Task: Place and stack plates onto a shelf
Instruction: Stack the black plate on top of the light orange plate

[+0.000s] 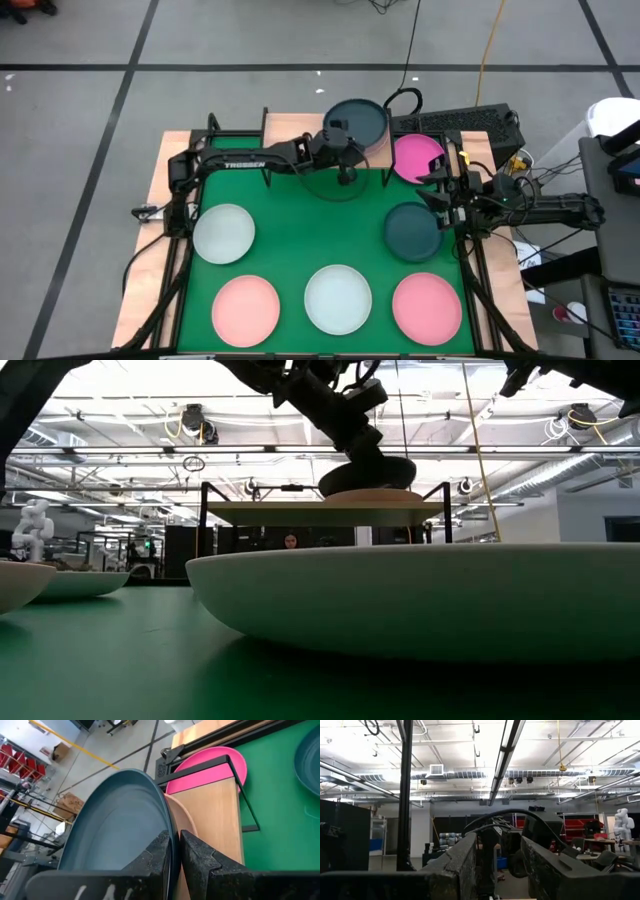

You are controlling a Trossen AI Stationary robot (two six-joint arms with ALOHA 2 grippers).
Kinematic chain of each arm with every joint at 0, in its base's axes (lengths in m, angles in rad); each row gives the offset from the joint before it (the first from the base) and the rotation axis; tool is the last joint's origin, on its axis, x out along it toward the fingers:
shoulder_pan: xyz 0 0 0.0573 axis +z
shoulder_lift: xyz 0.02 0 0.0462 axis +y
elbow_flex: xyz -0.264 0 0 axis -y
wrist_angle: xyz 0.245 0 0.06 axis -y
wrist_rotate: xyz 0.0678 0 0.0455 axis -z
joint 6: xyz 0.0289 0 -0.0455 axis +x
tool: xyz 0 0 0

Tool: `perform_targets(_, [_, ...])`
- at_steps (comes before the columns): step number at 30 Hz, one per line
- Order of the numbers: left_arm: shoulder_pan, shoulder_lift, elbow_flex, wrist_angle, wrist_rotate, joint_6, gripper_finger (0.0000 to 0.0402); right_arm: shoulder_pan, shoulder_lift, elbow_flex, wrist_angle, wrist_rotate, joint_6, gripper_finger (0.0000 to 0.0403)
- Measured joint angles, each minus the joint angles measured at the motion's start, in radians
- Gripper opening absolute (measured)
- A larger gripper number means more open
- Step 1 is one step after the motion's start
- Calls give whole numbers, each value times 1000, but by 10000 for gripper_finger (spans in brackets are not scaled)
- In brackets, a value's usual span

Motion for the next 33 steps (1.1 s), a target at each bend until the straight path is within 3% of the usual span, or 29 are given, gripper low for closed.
perform_targets(33, [1,0,0,24,39,-78,47,0,0,0,0,1,0,141])
